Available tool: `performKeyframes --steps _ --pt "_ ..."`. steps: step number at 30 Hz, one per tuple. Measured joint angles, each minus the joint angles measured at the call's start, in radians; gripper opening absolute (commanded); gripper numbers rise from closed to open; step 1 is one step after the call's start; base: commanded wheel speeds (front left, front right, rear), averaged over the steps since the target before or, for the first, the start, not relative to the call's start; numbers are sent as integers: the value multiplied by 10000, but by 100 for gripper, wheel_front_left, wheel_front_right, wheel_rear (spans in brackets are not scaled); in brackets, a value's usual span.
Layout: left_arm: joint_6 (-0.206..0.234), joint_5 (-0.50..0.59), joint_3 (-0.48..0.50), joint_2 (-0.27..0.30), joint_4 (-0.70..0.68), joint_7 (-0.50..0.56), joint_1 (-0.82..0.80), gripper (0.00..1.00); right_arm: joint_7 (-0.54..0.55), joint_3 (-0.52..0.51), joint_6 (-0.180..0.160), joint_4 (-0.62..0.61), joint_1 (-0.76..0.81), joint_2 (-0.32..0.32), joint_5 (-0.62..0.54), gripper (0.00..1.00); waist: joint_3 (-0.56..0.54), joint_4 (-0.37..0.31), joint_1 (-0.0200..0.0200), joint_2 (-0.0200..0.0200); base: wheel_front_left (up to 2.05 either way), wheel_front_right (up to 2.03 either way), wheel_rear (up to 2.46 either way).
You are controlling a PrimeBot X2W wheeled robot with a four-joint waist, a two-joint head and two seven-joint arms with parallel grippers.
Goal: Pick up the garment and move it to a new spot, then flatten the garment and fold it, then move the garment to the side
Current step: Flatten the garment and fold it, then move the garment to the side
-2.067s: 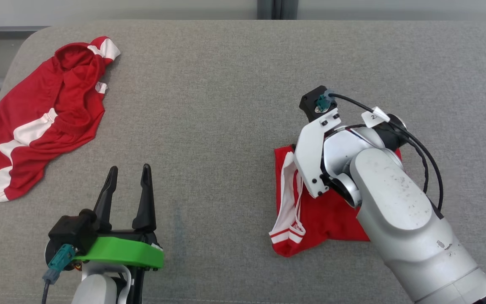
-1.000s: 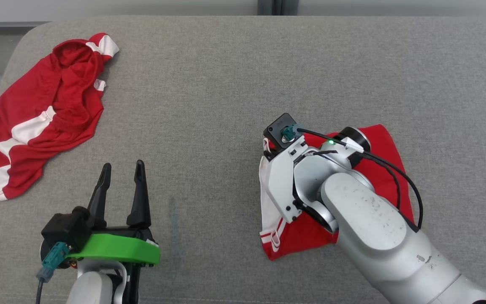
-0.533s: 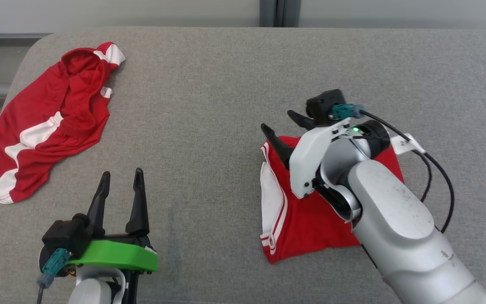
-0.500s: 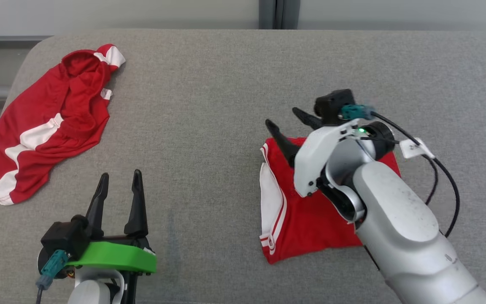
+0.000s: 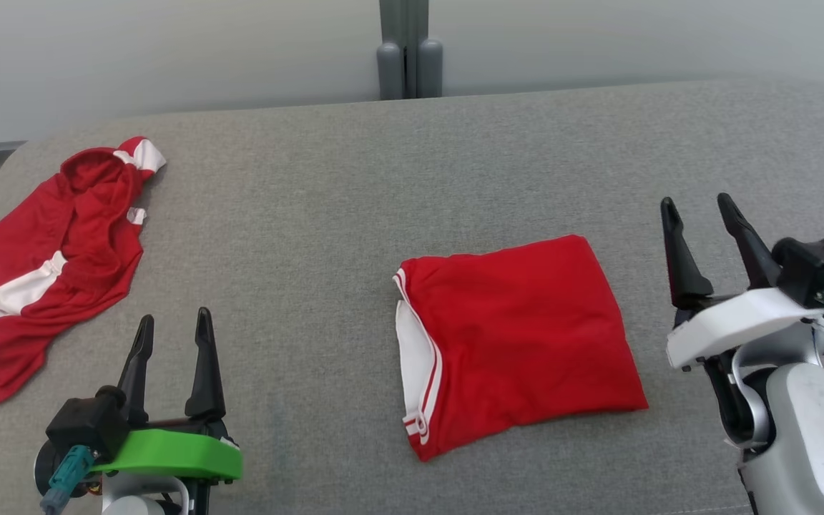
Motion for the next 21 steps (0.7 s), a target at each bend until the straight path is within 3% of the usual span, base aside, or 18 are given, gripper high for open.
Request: performKeyframes --steps 9,21 --pt "-38 148 203 0 -81 0 163 100 -1072 525 0 748 677 -794 447 100 -453 -560 0 0 0 0 0" --pt "-67 182 284 0 50 0 452 100 -1557 978 0 1643 820 -861 888 100 -801 -682 0 0 0 0 0"
